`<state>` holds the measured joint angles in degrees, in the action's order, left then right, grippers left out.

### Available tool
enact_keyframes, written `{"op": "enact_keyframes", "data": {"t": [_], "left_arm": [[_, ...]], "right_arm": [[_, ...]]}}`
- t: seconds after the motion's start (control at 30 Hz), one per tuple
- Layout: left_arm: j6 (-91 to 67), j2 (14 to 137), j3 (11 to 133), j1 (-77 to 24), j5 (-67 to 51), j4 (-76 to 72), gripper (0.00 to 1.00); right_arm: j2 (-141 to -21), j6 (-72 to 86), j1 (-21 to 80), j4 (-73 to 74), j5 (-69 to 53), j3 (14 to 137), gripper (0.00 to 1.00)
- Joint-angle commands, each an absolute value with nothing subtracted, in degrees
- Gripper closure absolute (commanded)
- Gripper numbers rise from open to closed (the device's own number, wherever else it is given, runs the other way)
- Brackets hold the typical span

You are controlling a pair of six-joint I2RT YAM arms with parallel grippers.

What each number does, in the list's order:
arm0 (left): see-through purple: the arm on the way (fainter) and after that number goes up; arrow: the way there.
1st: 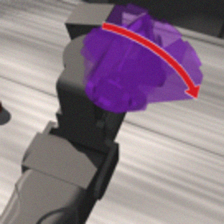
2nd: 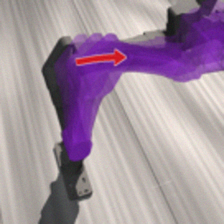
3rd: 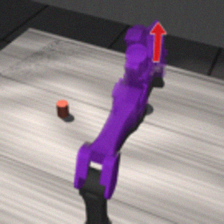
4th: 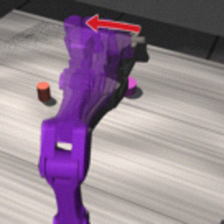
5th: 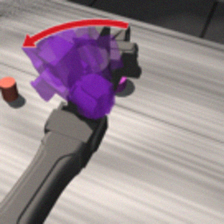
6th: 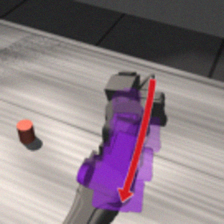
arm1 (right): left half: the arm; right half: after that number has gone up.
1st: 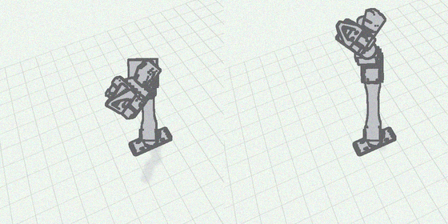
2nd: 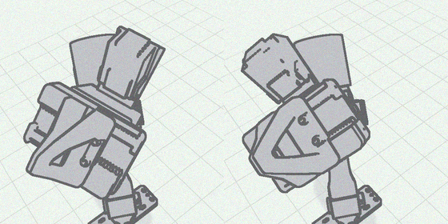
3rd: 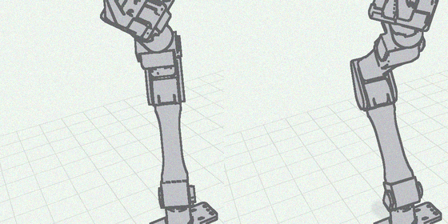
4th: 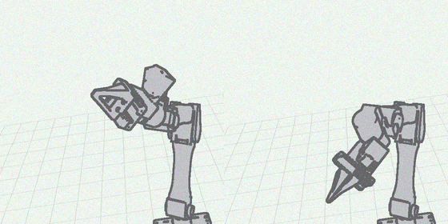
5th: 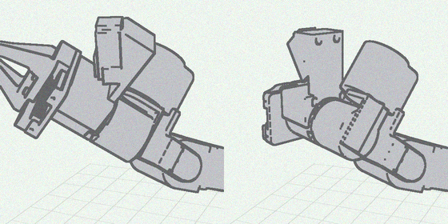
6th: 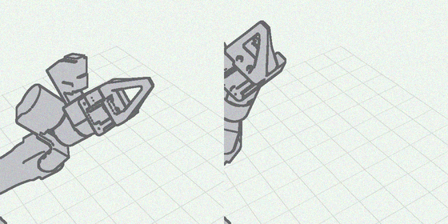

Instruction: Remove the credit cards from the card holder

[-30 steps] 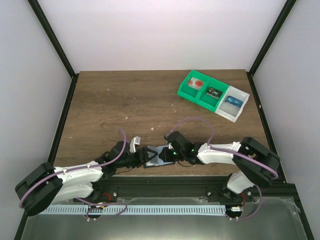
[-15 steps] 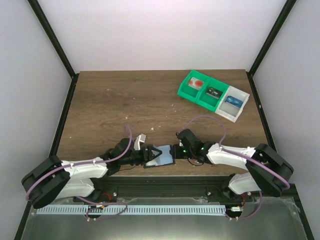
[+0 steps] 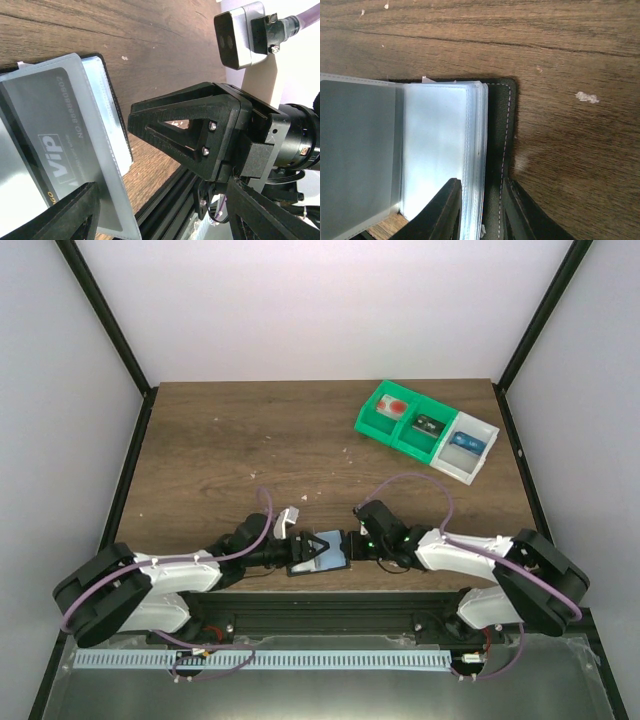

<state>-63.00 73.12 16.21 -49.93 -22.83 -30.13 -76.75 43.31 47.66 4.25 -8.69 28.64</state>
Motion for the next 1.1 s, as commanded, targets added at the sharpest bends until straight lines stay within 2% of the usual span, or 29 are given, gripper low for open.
{"op": "enact_keyframes", "data": {"t": [0.0,0.3,0.47,0.67,1.07], "left_arm": [[-61.6,74.1,17.2,-50.2,-23.9,-33.3,0.29],[-61.2,79.1,19.5,-50.2,-26.5,-37.5,0.29],[-59.3,77.3,19.6,-50.1,-23.6,-32.7,0.29],[-59.5,74.8,16.4,-47.6,-20.8,-29.3,0.41],[-61.1,76.6,12.2,-44.6,-20.9,-32.1,0.51]], "right_arm": [[-74.1,42.9,47.2,4.6,-7.1,28.1,0.75],[-72.8,43.1,47.2,4.8,-7.6,28.3,0.75],[-71.4,42.9,47.2,3.5,-8.9,27.3,0.74],[-72.7,43.1,47.2,1.3,-12.9,28.8,0.72],[-79.6,44.6,47.2,-4.5,-19.7,30.4,0.74]]}}
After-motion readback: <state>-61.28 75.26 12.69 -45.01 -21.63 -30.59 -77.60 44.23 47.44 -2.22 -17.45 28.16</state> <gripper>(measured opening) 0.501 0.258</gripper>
